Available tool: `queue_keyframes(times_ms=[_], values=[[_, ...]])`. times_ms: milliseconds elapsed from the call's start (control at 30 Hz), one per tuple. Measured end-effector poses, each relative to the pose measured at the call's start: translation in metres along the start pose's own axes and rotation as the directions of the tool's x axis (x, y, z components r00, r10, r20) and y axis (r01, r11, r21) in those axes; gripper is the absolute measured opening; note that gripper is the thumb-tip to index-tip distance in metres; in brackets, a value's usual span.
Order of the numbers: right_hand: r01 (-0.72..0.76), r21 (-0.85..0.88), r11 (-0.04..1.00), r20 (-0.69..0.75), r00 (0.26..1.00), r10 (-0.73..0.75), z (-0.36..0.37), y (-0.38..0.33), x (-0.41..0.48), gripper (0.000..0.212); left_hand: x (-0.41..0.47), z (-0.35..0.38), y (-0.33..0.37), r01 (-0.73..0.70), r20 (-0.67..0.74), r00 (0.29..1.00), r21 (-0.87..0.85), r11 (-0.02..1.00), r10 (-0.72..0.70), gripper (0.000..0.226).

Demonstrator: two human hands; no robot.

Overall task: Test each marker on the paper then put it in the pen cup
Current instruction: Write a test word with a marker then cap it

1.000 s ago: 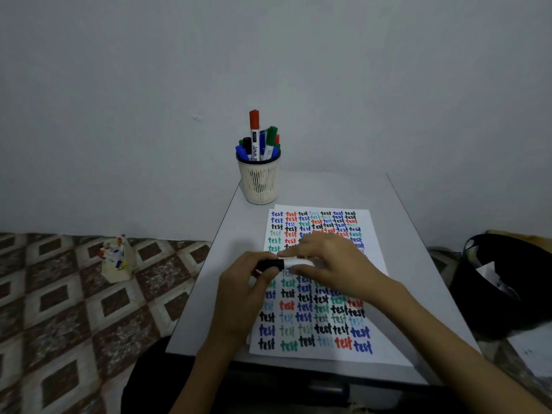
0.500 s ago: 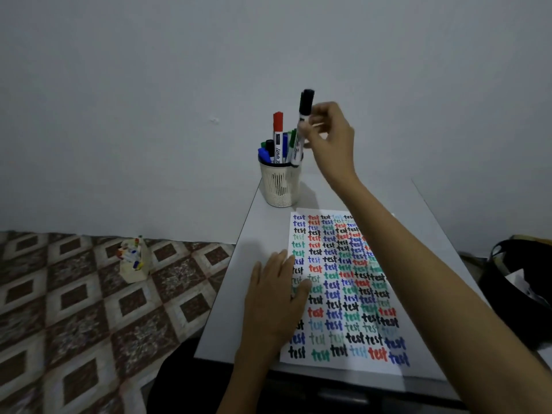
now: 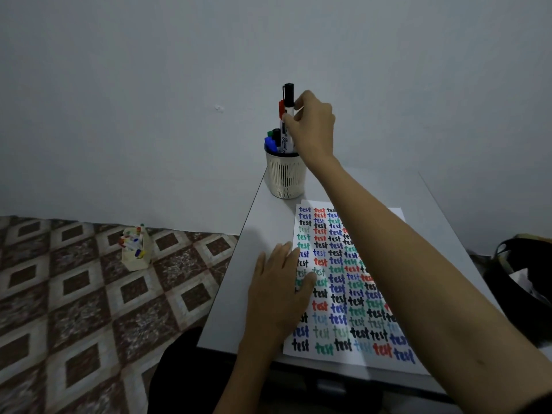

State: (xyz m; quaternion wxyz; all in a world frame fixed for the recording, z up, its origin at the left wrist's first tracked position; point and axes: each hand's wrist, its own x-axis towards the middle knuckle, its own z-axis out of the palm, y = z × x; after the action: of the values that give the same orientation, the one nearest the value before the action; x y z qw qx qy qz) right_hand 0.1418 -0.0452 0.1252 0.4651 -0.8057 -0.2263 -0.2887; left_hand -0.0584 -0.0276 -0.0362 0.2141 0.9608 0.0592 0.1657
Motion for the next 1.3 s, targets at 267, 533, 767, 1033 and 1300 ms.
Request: queue_keyframes(times_ms=[267, 533, 767, 1033, 1300], values=[[-0.014, -0.199, 0.980, 0.088, 0.996, 0.032, 0.003, -0.013, 0.005, 0.006, -0.001, -0.001, 0.001, -0.002, 0.015, 1.000, 0.000, 1.000, 0.002, 0.083], [-0.011, -0.247, 0.969, 0.130, 0.990, 0.045, 0.003, -0.015, 0.004, 0.016, -0.003, -0.001, 0.002, -0.001, 0.016, 1.000, -0.002, 1.000, 0.001, 0.085], [-0.053, -0.154, 0.987, 0.143, 0.987, 0.076, -0.006, -0.013, 0.001, 0.017, -0.003, -0.004, 0.004, 0.012, 0.030, 0.999, 0.000, 1.000, -0.012, 0.087], [-0.039, -0.092, 0.995, 0.037, 0.998, 0.042, -0.003, -0.003, -0.011, 0.024, -0.002, -0.002, 0.002, 0.010, 0.028, 1.000, 0.000, 1.000, -0.010, 0.085], [-0.073, -0.044, 0.996, 0.011, 0.997, 0.074, 0.005, 0.008, -0.021, 0.023, -0.002, 0.000, 0.000, 0.006, 0.019, 1.000, 0.003, 1.000, -0.006, 0.083]])
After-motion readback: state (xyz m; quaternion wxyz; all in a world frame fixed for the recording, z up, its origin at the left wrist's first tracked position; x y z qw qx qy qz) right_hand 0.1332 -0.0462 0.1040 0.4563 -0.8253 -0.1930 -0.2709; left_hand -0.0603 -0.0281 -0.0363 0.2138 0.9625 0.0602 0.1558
